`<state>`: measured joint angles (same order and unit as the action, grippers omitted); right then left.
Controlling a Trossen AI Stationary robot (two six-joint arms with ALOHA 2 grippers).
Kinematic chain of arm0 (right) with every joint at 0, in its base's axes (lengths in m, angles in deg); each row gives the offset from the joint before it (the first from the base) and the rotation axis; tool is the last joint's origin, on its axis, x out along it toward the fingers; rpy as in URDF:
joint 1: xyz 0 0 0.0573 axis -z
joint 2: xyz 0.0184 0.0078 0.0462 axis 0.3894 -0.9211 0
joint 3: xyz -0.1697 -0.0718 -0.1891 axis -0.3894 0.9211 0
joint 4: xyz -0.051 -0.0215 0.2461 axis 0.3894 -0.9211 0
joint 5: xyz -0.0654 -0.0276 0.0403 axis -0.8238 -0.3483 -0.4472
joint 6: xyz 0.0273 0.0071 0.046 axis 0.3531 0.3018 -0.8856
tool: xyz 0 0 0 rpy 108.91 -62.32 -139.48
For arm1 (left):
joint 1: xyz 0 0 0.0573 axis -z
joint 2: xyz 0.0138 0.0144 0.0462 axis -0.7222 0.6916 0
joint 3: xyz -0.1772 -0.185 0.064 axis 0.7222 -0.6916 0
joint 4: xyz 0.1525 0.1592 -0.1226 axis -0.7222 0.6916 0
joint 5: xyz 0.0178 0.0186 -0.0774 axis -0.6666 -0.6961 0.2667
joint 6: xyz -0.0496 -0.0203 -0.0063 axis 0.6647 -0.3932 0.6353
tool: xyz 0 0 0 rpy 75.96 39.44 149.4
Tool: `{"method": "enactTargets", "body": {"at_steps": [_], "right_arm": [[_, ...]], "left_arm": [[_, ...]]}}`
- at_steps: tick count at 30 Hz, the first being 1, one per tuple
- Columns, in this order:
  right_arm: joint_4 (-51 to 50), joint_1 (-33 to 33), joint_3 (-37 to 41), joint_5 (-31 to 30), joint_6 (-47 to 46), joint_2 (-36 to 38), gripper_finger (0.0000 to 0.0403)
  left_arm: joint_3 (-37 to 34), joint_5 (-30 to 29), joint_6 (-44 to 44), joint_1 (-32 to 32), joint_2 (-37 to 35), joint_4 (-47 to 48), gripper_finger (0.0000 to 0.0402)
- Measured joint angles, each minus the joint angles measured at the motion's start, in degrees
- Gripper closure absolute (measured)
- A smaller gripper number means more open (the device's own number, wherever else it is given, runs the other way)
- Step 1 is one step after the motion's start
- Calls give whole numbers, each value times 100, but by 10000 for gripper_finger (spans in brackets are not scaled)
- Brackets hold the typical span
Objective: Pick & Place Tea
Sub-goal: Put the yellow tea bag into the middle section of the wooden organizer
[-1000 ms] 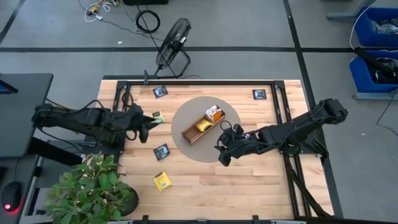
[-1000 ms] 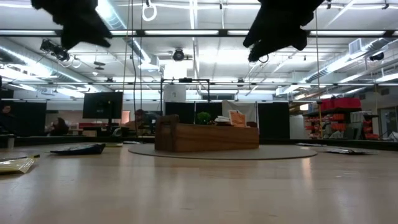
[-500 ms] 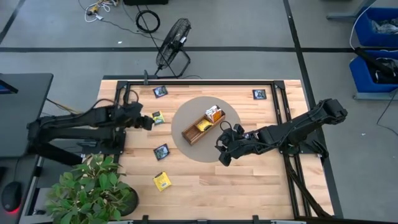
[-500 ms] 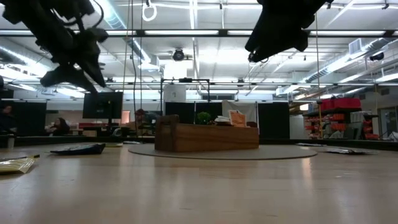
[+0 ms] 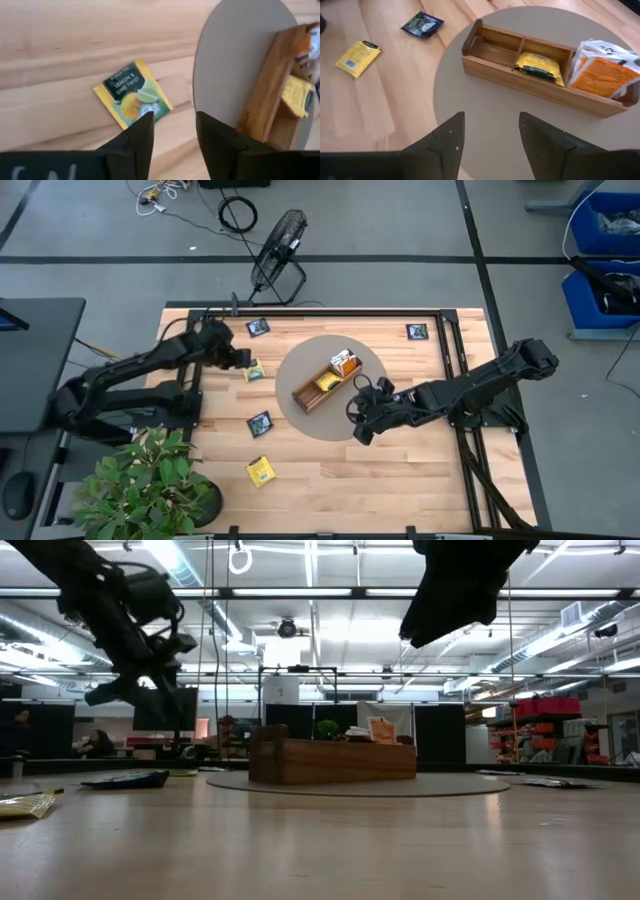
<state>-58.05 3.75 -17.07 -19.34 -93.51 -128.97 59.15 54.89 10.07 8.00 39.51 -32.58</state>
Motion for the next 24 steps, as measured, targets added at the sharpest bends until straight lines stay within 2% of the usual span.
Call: {"method": "enactTargets", "body": {"at_steps": [7,13,17,24], "right_arm": [[-30,78,0,0,17,1,206],[-54,104,0,141,25,4,206],[-69,104,0,151,40,4,206],[-95,137,0,259,110,4,206]], "left_arm": [[0,322,-156,-507,1132,-467,167],[0,402,-787,-704,1809,-661,109],[0,396,-892,-711,1973,-889,92],[0,160,-1193,-702,2263,-970,90]]}}
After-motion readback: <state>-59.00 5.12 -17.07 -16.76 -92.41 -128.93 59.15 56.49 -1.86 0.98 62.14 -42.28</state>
